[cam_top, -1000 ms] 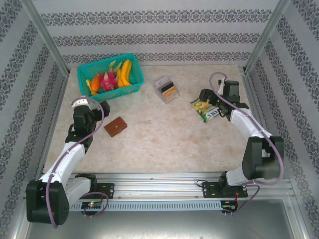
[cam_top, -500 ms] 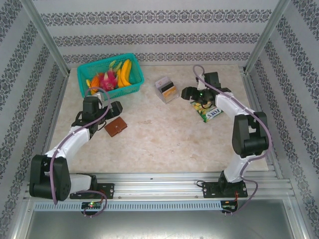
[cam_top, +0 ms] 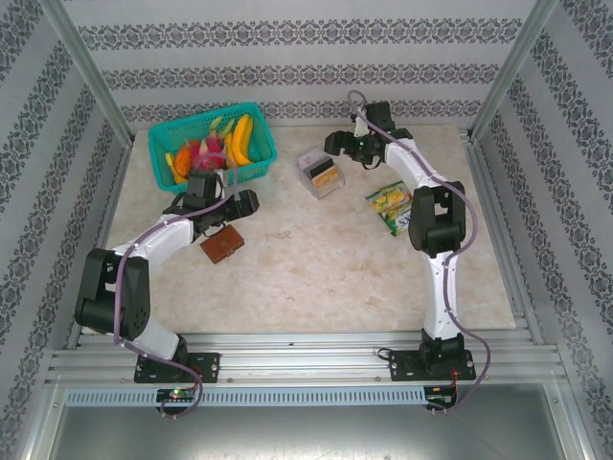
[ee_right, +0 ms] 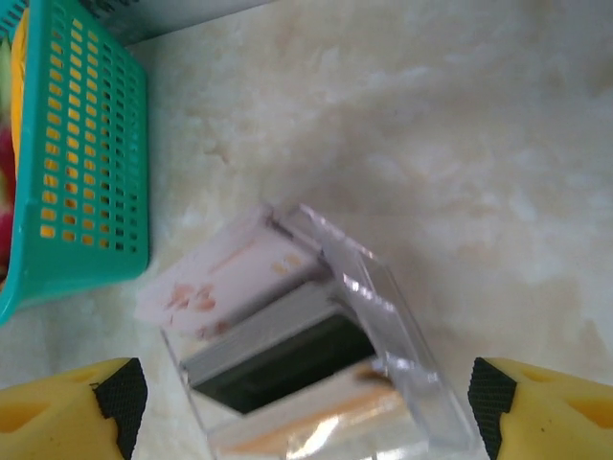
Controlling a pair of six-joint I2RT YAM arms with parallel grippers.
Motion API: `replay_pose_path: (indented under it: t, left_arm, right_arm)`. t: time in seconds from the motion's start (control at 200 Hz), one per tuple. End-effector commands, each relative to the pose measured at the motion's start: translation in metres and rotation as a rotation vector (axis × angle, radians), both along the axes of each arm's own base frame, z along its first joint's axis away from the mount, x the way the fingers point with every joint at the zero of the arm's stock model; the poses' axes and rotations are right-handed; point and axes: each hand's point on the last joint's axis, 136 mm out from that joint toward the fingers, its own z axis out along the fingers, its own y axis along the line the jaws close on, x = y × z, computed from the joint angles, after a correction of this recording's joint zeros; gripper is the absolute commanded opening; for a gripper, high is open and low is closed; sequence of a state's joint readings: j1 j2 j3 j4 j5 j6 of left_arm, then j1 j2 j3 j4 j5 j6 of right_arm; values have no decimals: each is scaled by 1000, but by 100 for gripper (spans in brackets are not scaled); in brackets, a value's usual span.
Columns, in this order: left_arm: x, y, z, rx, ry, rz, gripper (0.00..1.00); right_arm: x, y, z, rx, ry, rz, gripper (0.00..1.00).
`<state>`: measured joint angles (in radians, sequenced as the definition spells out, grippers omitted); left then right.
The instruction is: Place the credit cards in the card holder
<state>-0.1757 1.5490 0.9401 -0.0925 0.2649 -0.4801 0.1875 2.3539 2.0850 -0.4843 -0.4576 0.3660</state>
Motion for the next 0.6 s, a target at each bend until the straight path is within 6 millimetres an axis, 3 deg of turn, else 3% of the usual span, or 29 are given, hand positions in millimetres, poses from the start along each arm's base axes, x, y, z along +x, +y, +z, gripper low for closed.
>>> replay_pose_path:
  t: [0.0, 0.085, 0.265, 0.395, 0.594]
  left_arm:
    - [1, 10, 4, 63, 12, 30, 100]
    - [-3, 25, 1, 141, 32, 72, 100]
    - [-14, 53, -17, 266, 107, 127, 100]
    - [-19, 61, -30, 265, 142, 134, 100]
    - [-21, 69, -48, 263, 170, 149, 100]
  right_arm:
    - [7, 11, -11, 71, 65, 29, 91]
    - [16, 18, -20, 127, 78, 32, 98]
    - [14, 38, -43, 204, 135, 74, 98]
    - [-4, 49, -53, 222, 169, 113, 97]
    - [-41, 61, -48, 223, 159, 142, 98]
